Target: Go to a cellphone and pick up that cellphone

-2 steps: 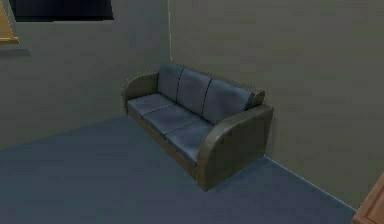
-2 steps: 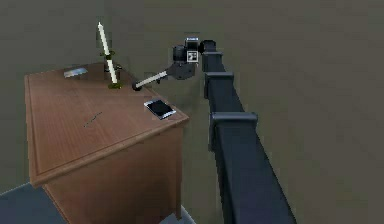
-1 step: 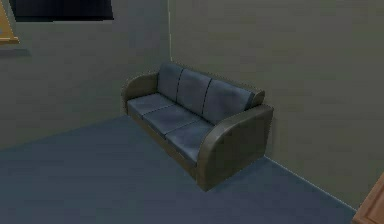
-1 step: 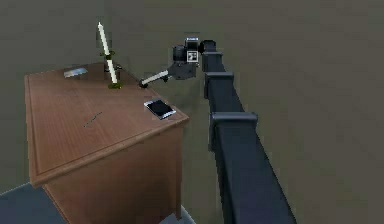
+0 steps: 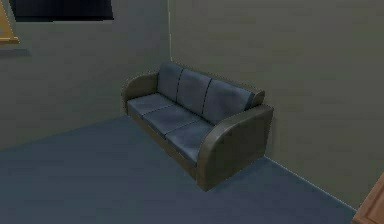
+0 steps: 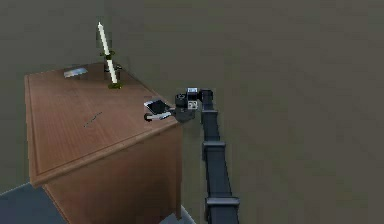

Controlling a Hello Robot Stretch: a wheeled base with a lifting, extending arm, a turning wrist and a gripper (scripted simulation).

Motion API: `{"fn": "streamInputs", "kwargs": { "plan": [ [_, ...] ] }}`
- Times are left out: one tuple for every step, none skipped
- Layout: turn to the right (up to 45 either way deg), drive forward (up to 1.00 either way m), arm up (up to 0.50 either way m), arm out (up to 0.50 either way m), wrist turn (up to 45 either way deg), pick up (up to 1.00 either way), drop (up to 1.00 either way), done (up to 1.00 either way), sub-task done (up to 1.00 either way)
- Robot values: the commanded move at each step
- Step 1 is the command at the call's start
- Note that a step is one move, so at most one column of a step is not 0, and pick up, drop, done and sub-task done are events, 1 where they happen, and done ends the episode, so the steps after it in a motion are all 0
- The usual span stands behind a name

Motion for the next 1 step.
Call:
{"fn": "streamInputs", "kwargs": {
  "plan": [
    [0.0,0.00,0.00,0.00,0.0,1.00,0.00,0.00,0.00]
  ]
}}
